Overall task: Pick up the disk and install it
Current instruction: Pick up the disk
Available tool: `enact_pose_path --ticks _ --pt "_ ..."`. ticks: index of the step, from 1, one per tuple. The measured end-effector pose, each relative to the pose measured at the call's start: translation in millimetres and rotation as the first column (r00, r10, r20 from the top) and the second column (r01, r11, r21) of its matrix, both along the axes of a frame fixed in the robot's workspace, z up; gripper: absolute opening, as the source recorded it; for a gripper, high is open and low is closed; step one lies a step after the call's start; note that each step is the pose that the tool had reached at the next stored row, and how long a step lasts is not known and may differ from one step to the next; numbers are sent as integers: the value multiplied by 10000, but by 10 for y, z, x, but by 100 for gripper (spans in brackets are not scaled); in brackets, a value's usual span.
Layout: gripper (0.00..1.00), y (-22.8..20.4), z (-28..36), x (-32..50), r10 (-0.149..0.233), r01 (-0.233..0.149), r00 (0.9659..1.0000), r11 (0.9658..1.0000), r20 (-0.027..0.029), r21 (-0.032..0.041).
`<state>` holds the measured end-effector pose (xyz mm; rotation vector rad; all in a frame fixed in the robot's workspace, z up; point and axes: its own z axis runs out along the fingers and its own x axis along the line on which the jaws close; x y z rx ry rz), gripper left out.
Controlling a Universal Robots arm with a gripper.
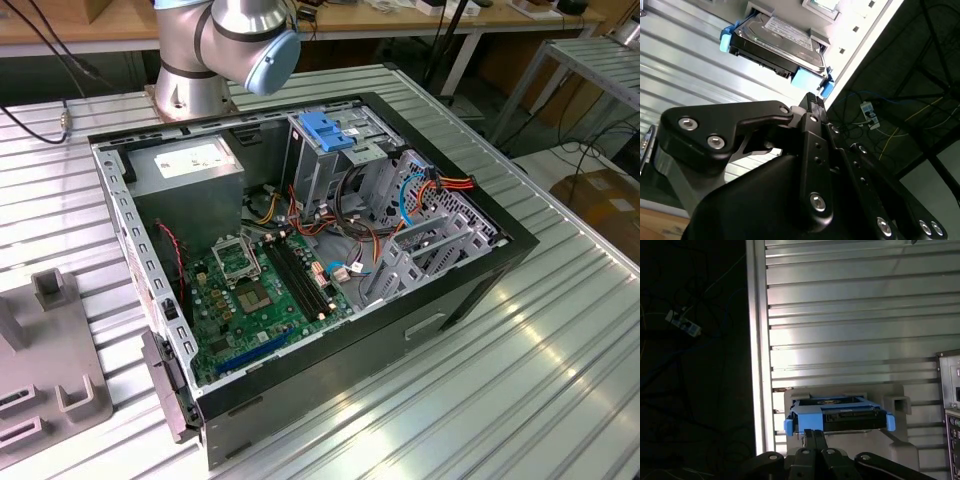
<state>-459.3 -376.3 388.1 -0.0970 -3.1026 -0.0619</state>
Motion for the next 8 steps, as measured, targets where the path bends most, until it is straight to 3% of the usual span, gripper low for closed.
enact_pose_path --ticks 2,5,8 --pt "11 0 -1 0 389 -389 9992 9992 1 1" --pt "11 0 -1 0 980 -980 9952 9952 1 1" --pt "11 0 -1 0 1665 -1665 9860 9860 1 1"
